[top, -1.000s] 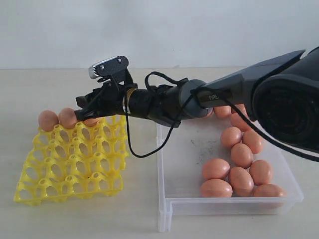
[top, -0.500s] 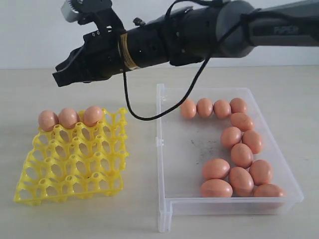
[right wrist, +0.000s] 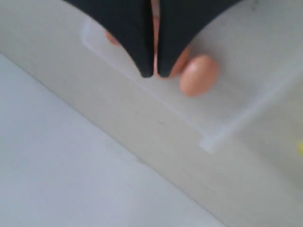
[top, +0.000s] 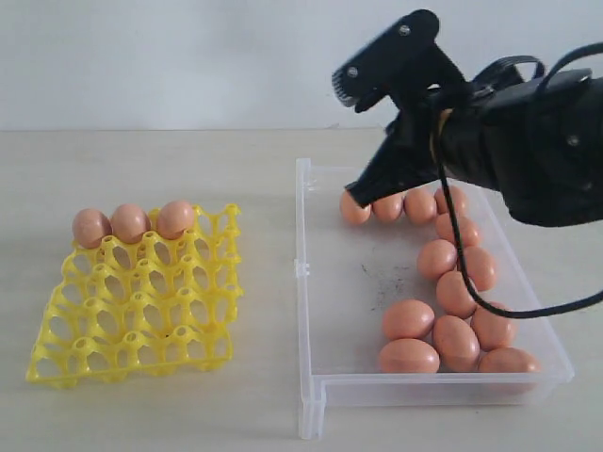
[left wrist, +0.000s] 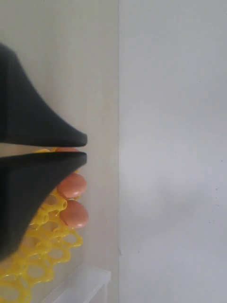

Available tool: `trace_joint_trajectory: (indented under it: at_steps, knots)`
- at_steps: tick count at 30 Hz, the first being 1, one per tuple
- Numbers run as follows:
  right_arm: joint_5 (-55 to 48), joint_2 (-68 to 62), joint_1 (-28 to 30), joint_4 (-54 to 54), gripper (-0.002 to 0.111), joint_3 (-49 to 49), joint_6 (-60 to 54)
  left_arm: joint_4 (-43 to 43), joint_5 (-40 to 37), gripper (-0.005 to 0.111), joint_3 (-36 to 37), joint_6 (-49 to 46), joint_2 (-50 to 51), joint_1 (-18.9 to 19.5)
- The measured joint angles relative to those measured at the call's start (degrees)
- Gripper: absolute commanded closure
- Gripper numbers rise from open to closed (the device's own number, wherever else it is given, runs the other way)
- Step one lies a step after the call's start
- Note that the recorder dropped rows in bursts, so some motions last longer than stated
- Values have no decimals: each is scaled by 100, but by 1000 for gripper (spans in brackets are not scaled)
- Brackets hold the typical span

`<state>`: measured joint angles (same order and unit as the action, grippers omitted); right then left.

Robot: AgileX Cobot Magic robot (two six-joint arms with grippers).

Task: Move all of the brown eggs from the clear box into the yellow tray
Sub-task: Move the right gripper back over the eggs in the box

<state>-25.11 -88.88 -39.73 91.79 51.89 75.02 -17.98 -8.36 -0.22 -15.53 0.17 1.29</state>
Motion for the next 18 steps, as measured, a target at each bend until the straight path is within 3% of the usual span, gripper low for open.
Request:
trace_joint_trajectory:
  at_steps: [2,3,7,10,14,18]
  knots:
    - [-425,37,255,-1816,109,83,-1741,0,0,103,0,0,0,0]
    - [-579,37,575,-3356,109,244,-3350,0,0,103,0,0,0,0]
    - [-1604,-6,1609,-8146,109,1092,-7434,0,0,103,0,0,0,0]
    - [-2252,-227,1916,-9306,109,1416,-8294,0,0,103,0,0,0,0]
    - [-2421,-592,1989,-9691,107,1531,-8199,0,0,103,0,0,0,0]
    - [-2128,-984,1989,-9775,88,1541,-7833,0,0,103,0,0,0,0]
